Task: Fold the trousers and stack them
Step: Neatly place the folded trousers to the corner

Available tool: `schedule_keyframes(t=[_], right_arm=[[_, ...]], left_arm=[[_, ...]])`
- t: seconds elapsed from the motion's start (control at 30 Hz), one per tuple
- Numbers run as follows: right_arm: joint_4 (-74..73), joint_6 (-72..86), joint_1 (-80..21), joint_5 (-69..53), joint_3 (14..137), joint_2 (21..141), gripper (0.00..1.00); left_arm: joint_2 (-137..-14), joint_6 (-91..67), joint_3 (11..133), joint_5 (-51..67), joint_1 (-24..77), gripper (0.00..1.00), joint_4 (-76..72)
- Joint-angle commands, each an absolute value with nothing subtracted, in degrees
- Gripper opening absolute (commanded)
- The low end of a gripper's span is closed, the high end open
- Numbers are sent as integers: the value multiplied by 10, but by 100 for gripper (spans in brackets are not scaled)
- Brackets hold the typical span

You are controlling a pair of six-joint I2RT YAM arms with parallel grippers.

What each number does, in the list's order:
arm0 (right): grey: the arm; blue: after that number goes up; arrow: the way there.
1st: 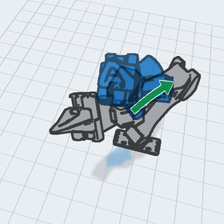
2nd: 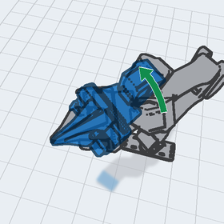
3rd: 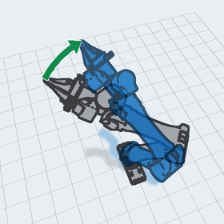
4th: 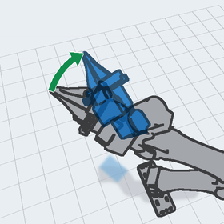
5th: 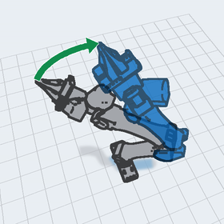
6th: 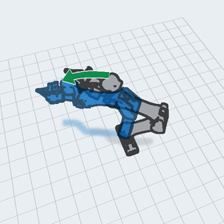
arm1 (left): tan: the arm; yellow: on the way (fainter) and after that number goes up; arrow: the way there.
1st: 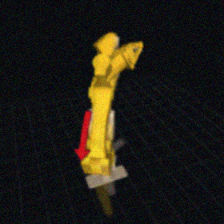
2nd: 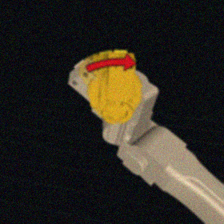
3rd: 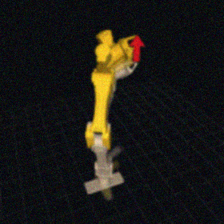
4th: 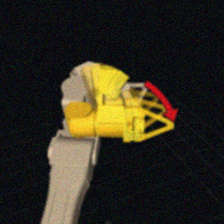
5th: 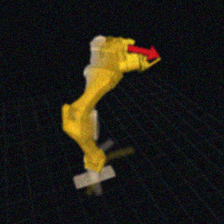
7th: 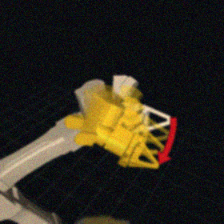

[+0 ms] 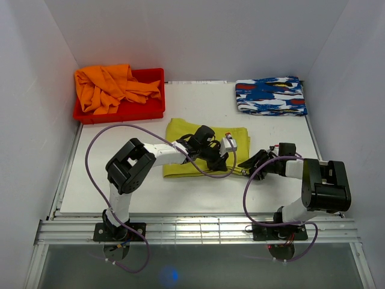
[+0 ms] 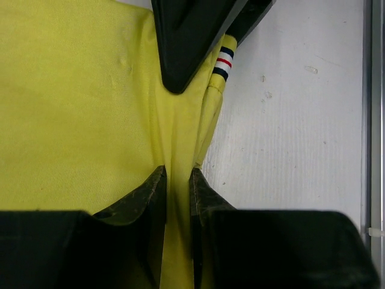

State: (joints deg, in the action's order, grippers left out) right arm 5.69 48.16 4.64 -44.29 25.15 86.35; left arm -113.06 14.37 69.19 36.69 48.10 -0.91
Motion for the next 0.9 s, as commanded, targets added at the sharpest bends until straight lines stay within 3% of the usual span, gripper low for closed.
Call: schedule_keyframes(t=[0.0, 0.07, 0.1, 0.13, 0.17, 0.2, 0.23, 0.33, 0.37, 0.4, 0.7, 0.87], right_arm=[[61, 490, 44, -378, 249, 877, 46], [63, 489, 44, -376, 250, 880, 26], [63, 486, 44, -374, 250, 880, 22], [62, 485, 44, -374, 251, 880, 17], [60, 481, 44, -374, 251, 877, 8], [58, 477, 44, -371, 254, 876, 8], [55, 474, 44, -371, 256, 875, 8], [40, 454, 44, -368, 265, 865, 8], [26, 447, 44, -366, 268, 859, 8], [21, 433, 44, -365, 272, 856, 8], [-58, 356, 43, -345, 307, 826, 8], [-74, 319, 43, -338, 318, 827, 8]], left_arm=[[-1121, 143, 707, 389, 476, 0, -3], [-1121, 147, 710, 385, 477, 2, 15], [-1118, 147, 713, 382, 477, 8, 20], [-1115, 147, 716, 378, 476, 24, 27], [-1109, 146, 720, 372, 476, 32, 48], [-1101, 142, 729, 353, 475, 39, 61], [-1076, 125, 733, 336, 470, 54, 77], [-1018, 54, 716, 299, 420, 79, 110], [-979, 9, 710, 313, 399, 95, 136], [-963, -16, 706, 323, 376, 98, 156], [-860, -98, 613, 370, 72, 98, 350], [-882, -124, 568, 404, 28, 78, 364]])
